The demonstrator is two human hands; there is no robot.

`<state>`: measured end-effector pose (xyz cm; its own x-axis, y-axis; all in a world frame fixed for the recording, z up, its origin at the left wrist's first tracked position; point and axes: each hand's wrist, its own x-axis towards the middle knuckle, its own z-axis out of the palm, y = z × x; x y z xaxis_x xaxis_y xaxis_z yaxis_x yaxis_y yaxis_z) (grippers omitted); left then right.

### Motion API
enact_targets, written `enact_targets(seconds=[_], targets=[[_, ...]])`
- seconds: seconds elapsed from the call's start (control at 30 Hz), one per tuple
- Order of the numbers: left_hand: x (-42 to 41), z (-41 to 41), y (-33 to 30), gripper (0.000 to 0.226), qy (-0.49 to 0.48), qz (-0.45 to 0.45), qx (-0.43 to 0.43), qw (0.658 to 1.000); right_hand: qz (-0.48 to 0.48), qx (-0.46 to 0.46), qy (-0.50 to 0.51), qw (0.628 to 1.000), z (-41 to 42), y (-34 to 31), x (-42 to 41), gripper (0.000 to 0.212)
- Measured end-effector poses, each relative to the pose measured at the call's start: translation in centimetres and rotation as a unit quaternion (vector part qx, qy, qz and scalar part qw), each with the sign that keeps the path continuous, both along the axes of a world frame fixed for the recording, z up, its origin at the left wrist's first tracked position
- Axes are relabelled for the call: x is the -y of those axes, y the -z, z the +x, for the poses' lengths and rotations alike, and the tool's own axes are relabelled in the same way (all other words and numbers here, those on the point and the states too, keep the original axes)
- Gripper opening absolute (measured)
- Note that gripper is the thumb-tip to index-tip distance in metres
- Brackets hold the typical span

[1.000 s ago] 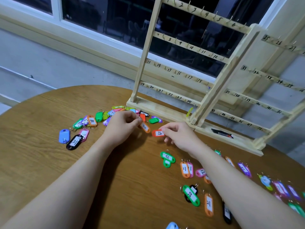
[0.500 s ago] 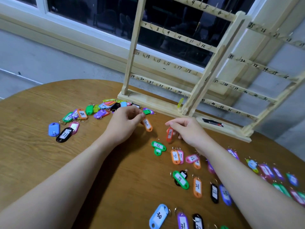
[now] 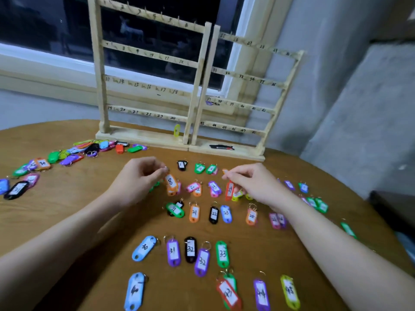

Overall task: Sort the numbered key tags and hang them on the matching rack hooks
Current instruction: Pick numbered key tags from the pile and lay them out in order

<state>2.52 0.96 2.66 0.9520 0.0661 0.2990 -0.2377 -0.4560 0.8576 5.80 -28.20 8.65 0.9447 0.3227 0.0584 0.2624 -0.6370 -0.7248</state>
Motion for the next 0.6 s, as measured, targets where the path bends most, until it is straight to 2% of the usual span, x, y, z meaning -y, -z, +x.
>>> enact_targets(seconds=[0.2, 0.37, 0.6], targets=[[5.1, 0.0, -1.8, 0.016, 0.059, 0.022, 0.006, 0.998, -0.005, 0.018, 0.05, 0.999, -2.1, -0.5, 7.1, 0.02], [9.2, 2.1, -3.8, 0.016, 0.089, 0.057, -0.039, 0.994, 0.051, -0.005, 0.096, 0.994, -3.0, -0.1, 12.0, 0.021], [15.4, 7.5, -4.8, 0.014, 0.116, 0.05, -0.075, 0.989, 0.067, -0.019, 0.142, 0.987, -3.1, 0.9, 17.7, 0.02]])
